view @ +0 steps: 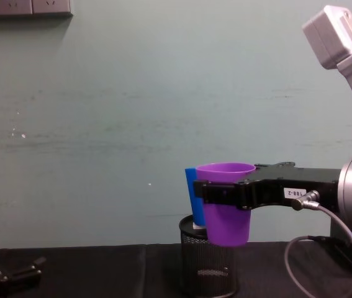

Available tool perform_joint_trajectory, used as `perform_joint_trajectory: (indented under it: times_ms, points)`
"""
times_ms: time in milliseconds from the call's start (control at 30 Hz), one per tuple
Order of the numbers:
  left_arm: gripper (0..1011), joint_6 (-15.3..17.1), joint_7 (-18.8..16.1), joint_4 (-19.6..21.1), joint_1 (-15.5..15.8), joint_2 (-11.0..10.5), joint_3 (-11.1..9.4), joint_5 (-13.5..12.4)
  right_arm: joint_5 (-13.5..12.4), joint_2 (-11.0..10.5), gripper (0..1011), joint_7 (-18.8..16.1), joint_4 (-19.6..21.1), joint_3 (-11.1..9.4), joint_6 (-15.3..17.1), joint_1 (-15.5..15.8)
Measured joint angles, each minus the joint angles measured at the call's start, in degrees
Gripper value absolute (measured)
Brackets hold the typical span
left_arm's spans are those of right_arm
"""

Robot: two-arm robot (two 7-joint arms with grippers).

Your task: Pick up one cup with a gripper and tap it against the other cup.

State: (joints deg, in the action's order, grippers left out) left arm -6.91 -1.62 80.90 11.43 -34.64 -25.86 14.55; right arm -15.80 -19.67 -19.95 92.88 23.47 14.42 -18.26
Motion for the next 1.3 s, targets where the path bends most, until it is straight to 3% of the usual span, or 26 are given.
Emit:
perform_joint_trajectory:
  times_ms: [1133,1300]
  points:
    - [1000,0.0,0.0,0.0,0.0,0.0,0.0,0.0,0.0,0.0,744,0.0,0.0,0.0,0.0,0.0]
    - [1000,0.0,0.0,0.0,0.0,0.0,0.0,0.0,0.1,0.8,743,-0.5,-1.6,0.7,-0.3,-1.3]
